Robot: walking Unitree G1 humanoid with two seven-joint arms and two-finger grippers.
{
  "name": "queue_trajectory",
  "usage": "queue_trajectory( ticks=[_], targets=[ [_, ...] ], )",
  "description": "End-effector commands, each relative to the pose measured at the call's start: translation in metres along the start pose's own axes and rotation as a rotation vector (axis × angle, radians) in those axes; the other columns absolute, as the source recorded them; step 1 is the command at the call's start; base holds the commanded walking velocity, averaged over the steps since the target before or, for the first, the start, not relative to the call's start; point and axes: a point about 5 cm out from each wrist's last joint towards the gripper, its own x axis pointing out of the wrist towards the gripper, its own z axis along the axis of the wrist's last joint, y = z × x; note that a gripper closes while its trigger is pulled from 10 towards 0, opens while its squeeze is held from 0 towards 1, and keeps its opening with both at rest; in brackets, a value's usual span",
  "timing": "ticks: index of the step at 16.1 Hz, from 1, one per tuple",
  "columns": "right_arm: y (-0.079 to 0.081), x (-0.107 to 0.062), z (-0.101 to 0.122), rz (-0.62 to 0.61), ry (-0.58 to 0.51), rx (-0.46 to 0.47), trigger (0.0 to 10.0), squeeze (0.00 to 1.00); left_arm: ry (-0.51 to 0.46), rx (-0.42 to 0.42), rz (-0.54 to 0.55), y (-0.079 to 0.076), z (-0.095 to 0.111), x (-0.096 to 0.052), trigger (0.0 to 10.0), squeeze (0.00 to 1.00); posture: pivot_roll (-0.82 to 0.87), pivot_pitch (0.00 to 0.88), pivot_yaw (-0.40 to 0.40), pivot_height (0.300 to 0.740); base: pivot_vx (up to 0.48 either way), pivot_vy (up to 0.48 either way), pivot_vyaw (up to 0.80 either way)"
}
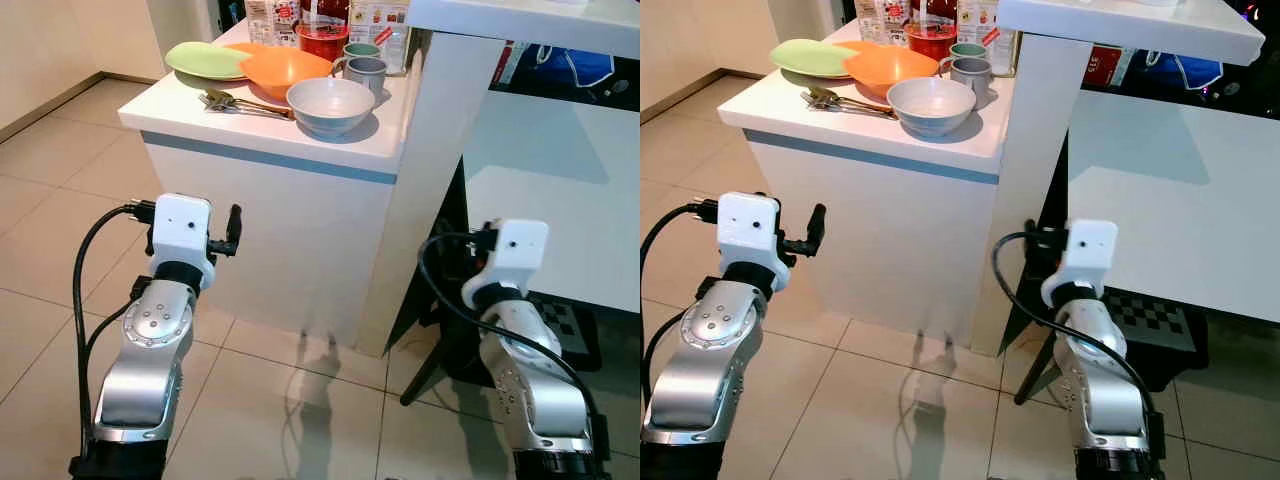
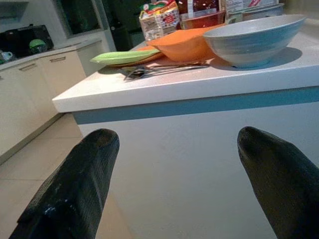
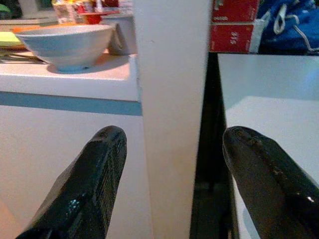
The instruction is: Setting the table
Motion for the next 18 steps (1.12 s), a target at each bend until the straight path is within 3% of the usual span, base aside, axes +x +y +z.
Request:
queue_trajectory(
  ticks=[1,12,18],
  targets=[
    [-0.0028,0.001,-0.0009,-0.013,0.005,-0.006,10.0,0.0,-0.011,0.013,0.011,0.0026,0.003,0.0016,10.0,0.0,0.05,0.002,-0.016,0.74,0.0,0.0,0.0],
    [-0.006,0.0033,0.0013,-0.035,-0.006,0.021,10.0,0.0,-0.047,0.027,0.005,0.0081,0.0092,0.0052,10.0,0.0,0.05,0.0,-0.016,0.74,0.0,0.407,-0.05],
    [-0.0073,0.004,-0.0014,-0.053,0.003,0.026,10.0,0.0,-0.043,0.03,-0.006,0.0067,0.009,0.0079,10.0,0.0,0.05,0.0,-0.008,0.74,0.0,0.48,-0.74]
  ],
)
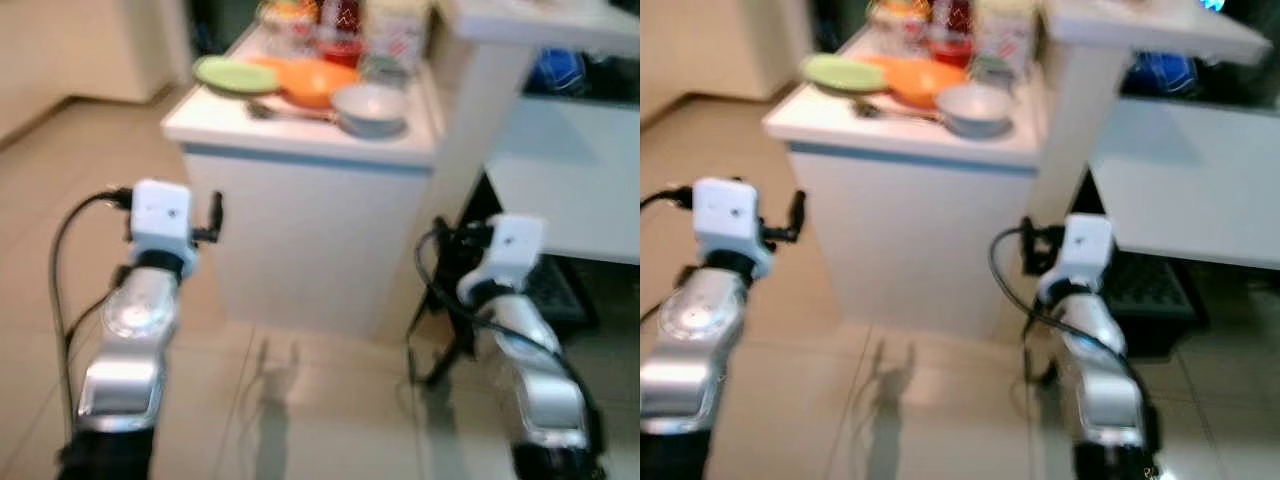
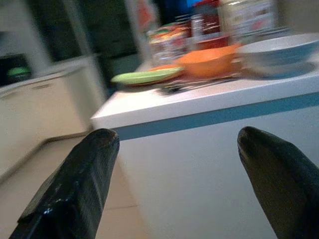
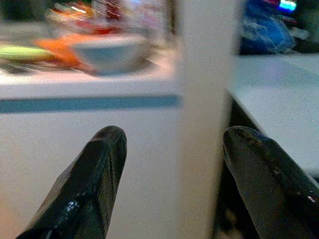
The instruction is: Setting the table
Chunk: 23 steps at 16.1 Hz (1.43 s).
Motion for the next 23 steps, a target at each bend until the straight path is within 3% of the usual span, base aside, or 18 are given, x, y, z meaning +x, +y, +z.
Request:
queue_trajectory(
  ticks=[1,2,5,11,14,15,16,23],
  targets=[
    [0.003,0.002,0.001,-0.005,-0.002,-0.009,10.0,0.0,0.025,0.037,0.007,0.005,-0.002,0.001,10.0,0.0,0.05,0.0,-0.004,0.74,0.0,0.0,0.0],
    [0.003,0.003,0.001,-0.005,-0.004,-0.006,10.0,0.0,0.037,0.078,0.011,0.005,-0.002,0.002,10.0,0.0,0.05,0.0,-0.002,0.74,0.0,-0.48,0.0],
    [0.003,0.004,0.003,-0.007,-0.009,0.0,10.0,0.0,0.041,0.034,0.024,0.006,-0.002,0.005,10.0,0.0,0.05,0.0,-0.001,0.74,0.0,-0.48,0.0],
    [0.01,0.009,0.008,0.024,-0.017,-0.03,10.0,0.0,0.039,-0.075,0.066,0.008,-0.001,0.005,10.0,0.0,0.05,0.0,-0.001,0.74,0.0,0.0,0.0],
    [0.014,0.011,0.011,0.054,-0.018,-0.031,10.0,0.0,0.037,-0.082,0.076,0.01,0.001,0.005,10.0,0.0,0.05,0.0,-0.006,0.74,0.0,0.0,0.0],
    [0.015,0.012,0.011,0.063,-0.02,-0.095,10.0,0.0,0.019,-0.076,0.077,0.01,0.003,0.004,10.0,0.0,0.05,0.0,-0.007,0.74,0.0,0.0,0.0],
    [0.017,0.012,0.011,0.086,-0.015,-0.083,10.0,0.0,0.013,-0.077,0.075,0.01,0.004,0.004,10.0,0.0,0.05,0.0,-0.008,0.74,0.0,0.0,0.0],
    [0.024,0.014,0.02,0.123,-0.056,-0.072,10.0,0.0,-0.011,-0.071,0.086,0.016,0.01,0.003,10.0,0.0,0.06,0.0,-0.013,0.74,0.343,0.0,0.76]
  ],
)
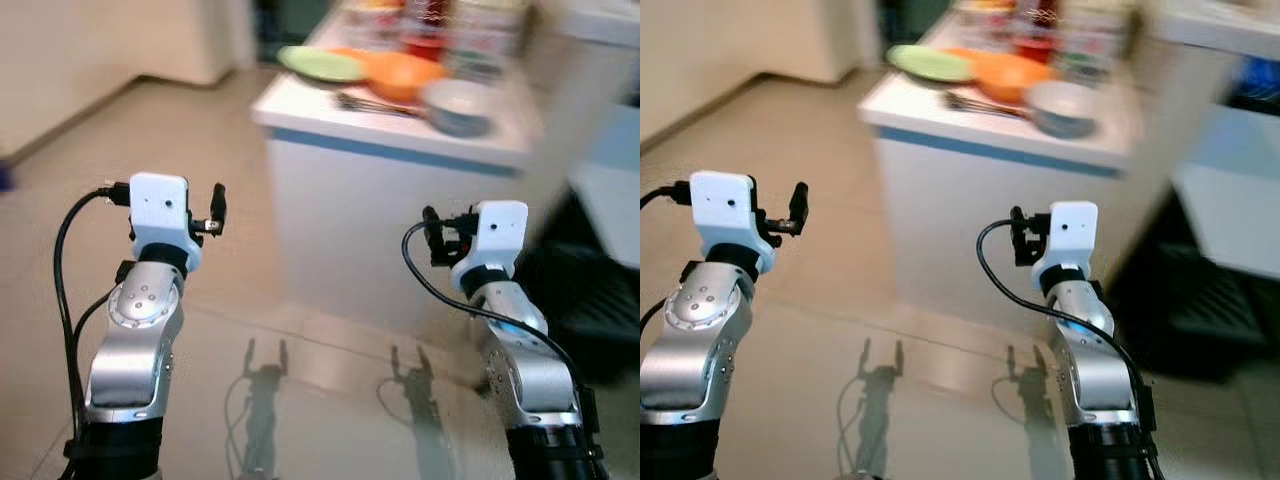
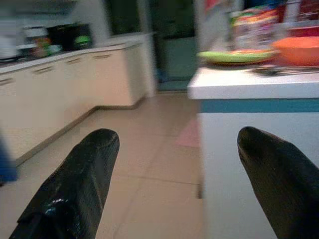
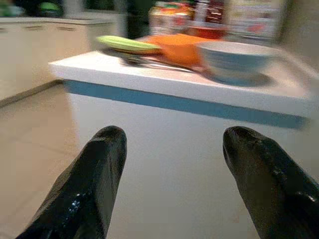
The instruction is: Setting the table
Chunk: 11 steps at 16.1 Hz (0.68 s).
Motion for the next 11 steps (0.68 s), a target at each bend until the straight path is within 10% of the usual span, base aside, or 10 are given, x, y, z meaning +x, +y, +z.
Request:
queue_trajectory(
  ticks=[1,11],
  targets=[
    [0.0,0.001,0.009,0.008,-0.037,-0.002,10.0,0.0,-0.032,0.001,0.004,0.0,0.009,0.002,10.0,0.0,0.06,0.0,-0.014,0.74,0.364,0.0,0.41],
    [-0.018,-0.01,0.062,-0.046,-0.306,0.072,10.0,0.0,-0.132,0.033,-0.065,-0.002,0.038,0.007,10.0,0.0,0.04,0.0,-0.008,0.74,0.363,0.0,0.0]
  ],
)
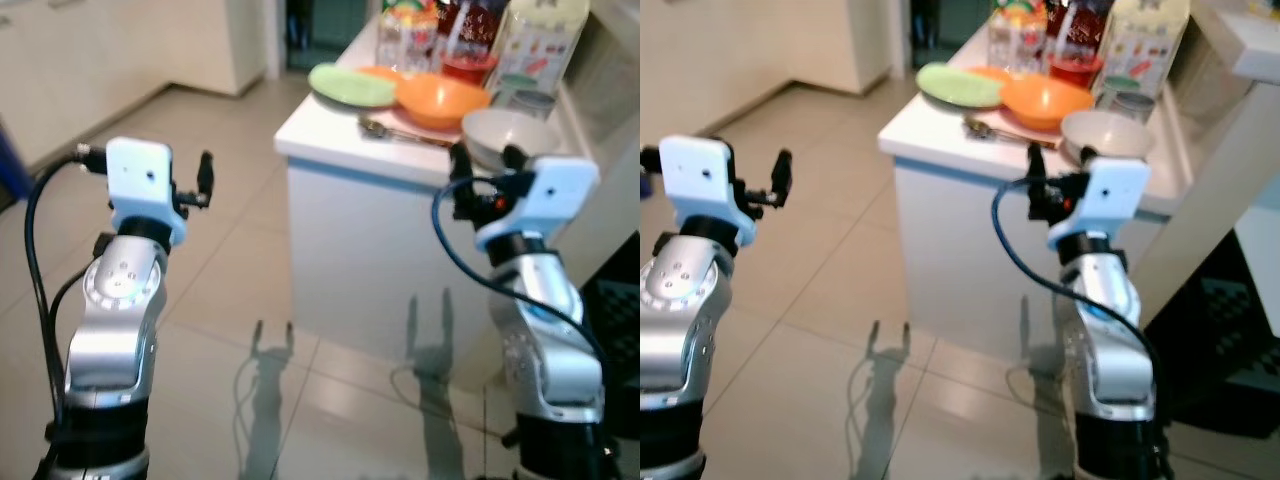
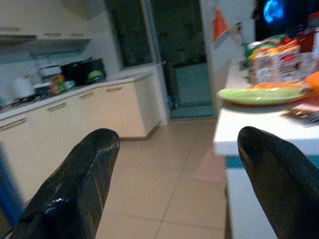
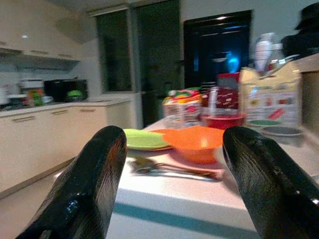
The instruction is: Setting the table
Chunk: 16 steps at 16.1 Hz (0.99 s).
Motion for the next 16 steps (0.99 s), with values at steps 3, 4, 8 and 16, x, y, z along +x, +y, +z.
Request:
queue_trajectory(
  ticks=[3,4,8,16],
  targets=[
    [-0.011,-0.005,0.001,-0.037,0.013,-0.011,10.0,0.0,0.001,-0.02,-0.062,-0.013,0.0,-0.003,10.0,0.0,0.03,0.0,-0.003,0.74,0.365,0.0,-0.73],
    [-0.012,-0.006,0.002,-0.038,0.016,-0.011,10.0,0.0,0.007,-0.028,-0.067,-0.014,-0.002,-0.004,10.0,0.0,0.03,0.0,-0.003,0.74,0.364,0.0,-0.8],
    [-0.014,-0.012,0.003,-0.051,0.019,-0.009,10.0,0.0,0.019,-0.053,-0.079,-0.015,-0.005,-0.005,10.0,0.0,0.03,0.0,0.008,0.74,0.365,0.0,-0.49],
    [-0.019,-0.024,-0.017,-0.098,0.139,-0.022,10.0,0.0,0.023,-0.038,-0.12,-0.027,-0.008,-0.003,10.0,0.0,0.01,0.0,0.018,0.74,0.078,0.0,0.0]
  ],
)
